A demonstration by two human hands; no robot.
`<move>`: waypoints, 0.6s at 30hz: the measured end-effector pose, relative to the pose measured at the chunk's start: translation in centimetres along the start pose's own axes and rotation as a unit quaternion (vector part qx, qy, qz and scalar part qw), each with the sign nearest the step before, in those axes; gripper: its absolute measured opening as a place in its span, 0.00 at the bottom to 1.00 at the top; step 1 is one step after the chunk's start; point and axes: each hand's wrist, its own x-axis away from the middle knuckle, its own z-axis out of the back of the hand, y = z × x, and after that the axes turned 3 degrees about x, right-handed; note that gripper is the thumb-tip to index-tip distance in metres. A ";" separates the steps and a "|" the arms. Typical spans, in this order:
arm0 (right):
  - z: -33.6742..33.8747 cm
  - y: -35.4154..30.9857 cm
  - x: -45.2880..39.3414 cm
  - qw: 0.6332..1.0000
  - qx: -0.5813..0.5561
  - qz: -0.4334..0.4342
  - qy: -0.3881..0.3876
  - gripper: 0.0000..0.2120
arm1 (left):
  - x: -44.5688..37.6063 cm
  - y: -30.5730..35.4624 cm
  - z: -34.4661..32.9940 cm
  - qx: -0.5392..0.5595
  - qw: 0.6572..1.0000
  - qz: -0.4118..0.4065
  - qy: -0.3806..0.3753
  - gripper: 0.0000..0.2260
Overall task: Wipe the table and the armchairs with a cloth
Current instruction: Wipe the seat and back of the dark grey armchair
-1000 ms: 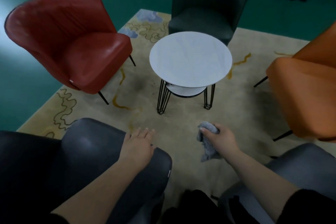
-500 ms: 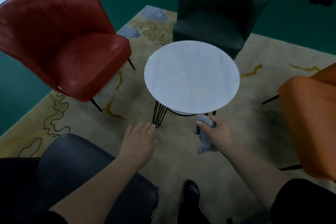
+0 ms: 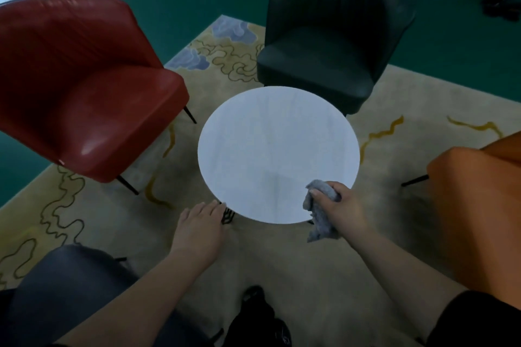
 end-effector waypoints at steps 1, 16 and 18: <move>0.0 -0.4 -1.0 1.000 -0.011 -0.001 0.001 0.02 | -1.2 0.3 0.4 0.001 1.000 -0.002 -0.001 0.23; -0.4 -8.7 -14.6 0.991 -0.095 0.010 -0.098 0.10 | -19.0 9.9 10.7 0.525 0.849 -0.004 -0.063 0.11; -0.2 -9.4 -15.9 0.988 -0.102 0.006 -0.119 0.12 | -20.3 11.0 11.3 0.572 0.817 0.020 -0.071 0.09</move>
